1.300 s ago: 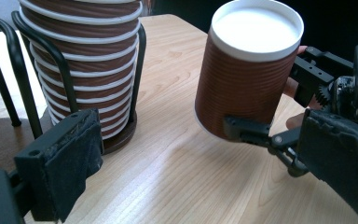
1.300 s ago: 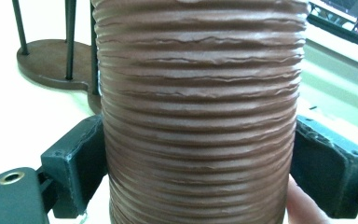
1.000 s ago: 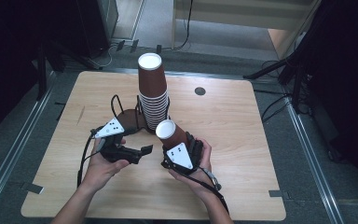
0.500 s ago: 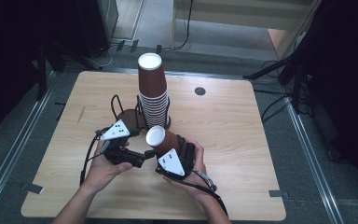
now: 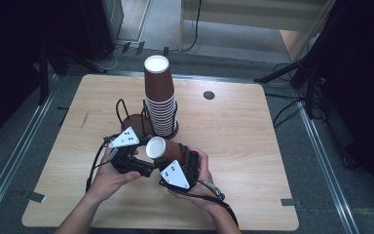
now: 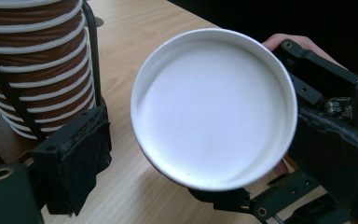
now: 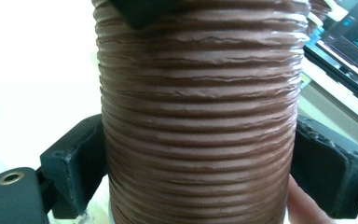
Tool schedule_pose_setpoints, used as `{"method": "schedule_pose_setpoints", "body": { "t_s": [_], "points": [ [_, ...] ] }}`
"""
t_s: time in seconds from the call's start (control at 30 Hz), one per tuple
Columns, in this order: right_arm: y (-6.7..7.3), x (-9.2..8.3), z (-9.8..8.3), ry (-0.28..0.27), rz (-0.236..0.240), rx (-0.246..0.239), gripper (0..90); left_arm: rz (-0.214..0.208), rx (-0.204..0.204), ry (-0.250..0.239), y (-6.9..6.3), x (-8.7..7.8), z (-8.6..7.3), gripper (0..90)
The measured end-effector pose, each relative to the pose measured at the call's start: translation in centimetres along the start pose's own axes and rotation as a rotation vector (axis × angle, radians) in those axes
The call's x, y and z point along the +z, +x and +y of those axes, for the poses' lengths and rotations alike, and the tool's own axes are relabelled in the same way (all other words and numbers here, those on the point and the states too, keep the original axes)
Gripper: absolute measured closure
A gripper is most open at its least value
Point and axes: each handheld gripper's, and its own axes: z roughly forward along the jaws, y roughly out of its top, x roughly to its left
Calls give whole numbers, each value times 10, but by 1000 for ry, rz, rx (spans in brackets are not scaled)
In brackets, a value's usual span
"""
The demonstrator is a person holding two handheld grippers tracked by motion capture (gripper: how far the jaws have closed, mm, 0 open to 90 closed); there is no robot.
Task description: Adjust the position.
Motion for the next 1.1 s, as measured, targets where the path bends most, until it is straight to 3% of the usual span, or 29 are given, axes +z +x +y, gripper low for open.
{"method": "schedule_pose_setpoints", "body": {
  "t_s": [0.17,0.27,0.4,0.77,0.9,1.0,1.1],
  "points": [
    [2,0,0,-5,15,-26,111,-13,-2,5,-1,1,0,75],
    [5,-1,0,-10,29,-49,111,16,3,13,-3,3,0,148],
    [4,-2,0,-11,29,-52,109,7,1,23,-3,4,-1,212],
    [1,-6,2,-33,25,-64,96,-17,-27,-13,-1,0,-1,228],
    [-1,-8,4,-36,26,-61,70,28,-3,-30,-3,0,-1,232],
    [-2,-10,6,-33,45,-45,8,34,-11,-51,-1,-1,-1,232],
    [-4,-12,8,-39,43,-38,0,66,-19,-82,1,-3,-2,232]
  ]
}}
